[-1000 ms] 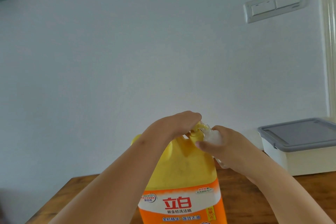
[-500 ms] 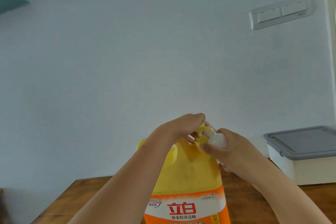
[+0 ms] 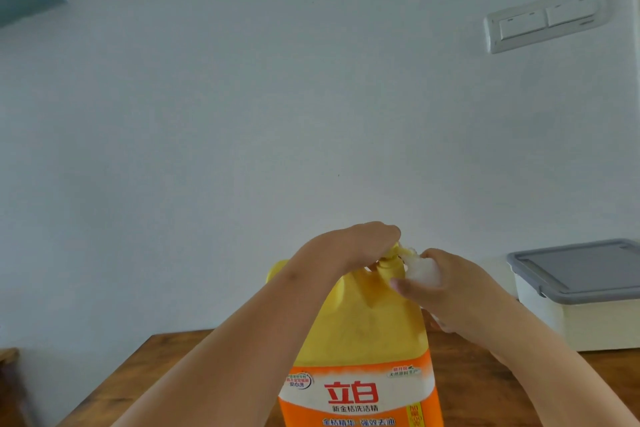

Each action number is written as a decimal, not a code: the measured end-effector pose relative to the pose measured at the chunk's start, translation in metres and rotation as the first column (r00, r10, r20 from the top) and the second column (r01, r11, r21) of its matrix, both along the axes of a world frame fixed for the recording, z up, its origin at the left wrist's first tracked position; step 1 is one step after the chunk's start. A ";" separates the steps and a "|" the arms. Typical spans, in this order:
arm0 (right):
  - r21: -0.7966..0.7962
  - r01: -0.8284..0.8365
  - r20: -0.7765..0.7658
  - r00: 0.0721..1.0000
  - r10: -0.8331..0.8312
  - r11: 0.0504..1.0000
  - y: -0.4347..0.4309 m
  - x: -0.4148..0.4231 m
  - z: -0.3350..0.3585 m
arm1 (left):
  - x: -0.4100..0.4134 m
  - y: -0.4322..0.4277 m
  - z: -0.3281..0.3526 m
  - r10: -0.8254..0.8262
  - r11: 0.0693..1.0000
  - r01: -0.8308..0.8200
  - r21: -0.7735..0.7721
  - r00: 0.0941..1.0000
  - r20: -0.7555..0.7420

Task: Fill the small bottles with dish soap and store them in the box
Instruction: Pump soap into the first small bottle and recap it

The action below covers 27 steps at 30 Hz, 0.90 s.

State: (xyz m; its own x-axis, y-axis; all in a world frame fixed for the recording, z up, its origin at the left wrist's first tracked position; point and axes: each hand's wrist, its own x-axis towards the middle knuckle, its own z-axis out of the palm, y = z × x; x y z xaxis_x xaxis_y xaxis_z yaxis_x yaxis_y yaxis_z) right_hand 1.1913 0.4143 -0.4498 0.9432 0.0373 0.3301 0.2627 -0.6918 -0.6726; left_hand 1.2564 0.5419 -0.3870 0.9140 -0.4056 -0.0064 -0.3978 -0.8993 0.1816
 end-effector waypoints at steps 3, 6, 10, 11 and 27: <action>-0.003 -0.005 -0.002 1.000 0.005 1.000 0.000 0.001 -0.001 | 0.000 -0.001 0.000 0.027 0.998 -0.029 -0.048 0.999 -0.032; 0.027 -0.003 -0.006 1.000 0.003 1.000 0.001 0.002 0.002 | -0.004 0.002 0.004 0.047 0.963 -0.082 -0.258 0.989 -0.138; 0.149 -0.023 0.041 0.999 0.017 0.989 0.002 0.005 -0.001 | -0.007 0.005 0.008 0.015 0.899 -0.094 -0.429 0.983 -0.185; 0.169 -0.030 0.065 0.998 0.019 0.985 0.002 0.006 -0.003 | -0.008 0.006 0.008 0.004 0.889 -0.087 -0.449 0.983 -0.182; 0.118 -0.034 0.003 0.999 0.034 0.992 -0.001 0.002 -0.002 | 0.001 -0.001 0.000 0.098 0.966 -0.108 -0.236 0.994 -0.055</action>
